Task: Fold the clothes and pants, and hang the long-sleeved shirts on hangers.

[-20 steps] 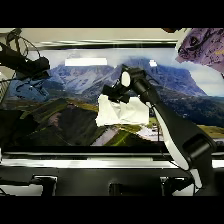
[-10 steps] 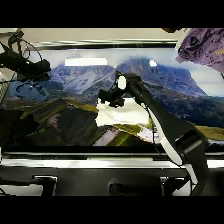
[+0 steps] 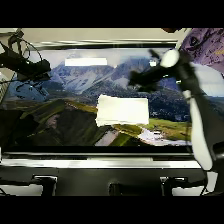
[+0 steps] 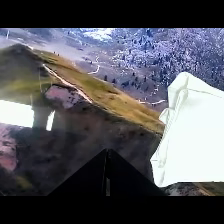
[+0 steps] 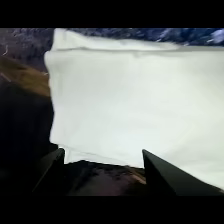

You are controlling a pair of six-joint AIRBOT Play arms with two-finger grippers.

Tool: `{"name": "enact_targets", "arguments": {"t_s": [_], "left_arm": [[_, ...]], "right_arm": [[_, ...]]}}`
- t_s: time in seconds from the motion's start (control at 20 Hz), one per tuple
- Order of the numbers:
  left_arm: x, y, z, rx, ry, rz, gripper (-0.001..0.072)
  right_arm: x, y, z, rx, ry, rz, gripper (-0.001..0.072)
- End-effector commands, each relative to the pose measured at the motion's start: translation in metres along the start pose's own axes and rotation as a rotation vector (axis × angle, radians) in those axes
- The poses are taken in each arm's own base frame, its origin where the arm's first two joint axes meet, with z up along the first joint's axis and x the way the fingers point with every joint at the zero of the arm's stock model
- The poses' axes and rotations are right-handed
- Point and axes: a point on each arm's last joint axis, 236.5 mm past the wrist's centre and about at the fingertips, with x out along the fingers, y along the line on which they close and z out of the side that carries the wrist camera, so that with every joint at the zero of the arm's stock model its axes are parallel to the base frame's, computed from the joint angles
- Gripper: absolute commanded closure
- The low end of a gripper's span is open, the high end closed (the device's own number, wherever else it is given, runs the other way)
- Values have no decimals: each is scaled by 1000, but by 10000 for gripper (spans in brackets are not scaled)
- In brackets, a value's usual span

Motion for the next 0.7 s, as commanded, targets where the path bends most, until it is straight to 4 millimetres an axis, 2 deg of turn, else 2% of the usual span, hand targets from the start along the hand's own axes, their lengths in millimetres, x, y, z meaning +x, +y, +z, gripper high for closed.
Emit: {"name": "enact_targets", "arguments": {"t_s": [0.0,0.05,0.15,0.25,0.35,0.45,0.65], "left_arm": [[0,0,0,0,0,1,692],[0,0,0,0,0,1,692],[0,1,0,0,0,1,692],[0,1,0,0,0,1,692],[0,0,0,0,0,1,691],[0,1,0,0,0,1,691],[0,1,0,-1,0,1,692]], "right_arm": [[-43,-87,14,53,14,32,138],[-42,-112,12,111,22,75,138],[-29,-149,0,207,40,175,139],[-6,-176,-20,282,60,233,140],[21,-193,-39,313,73,230,141],[45,-189,-48,329,93,284,141],[82,-176,-43,351,105,384,141]]}}
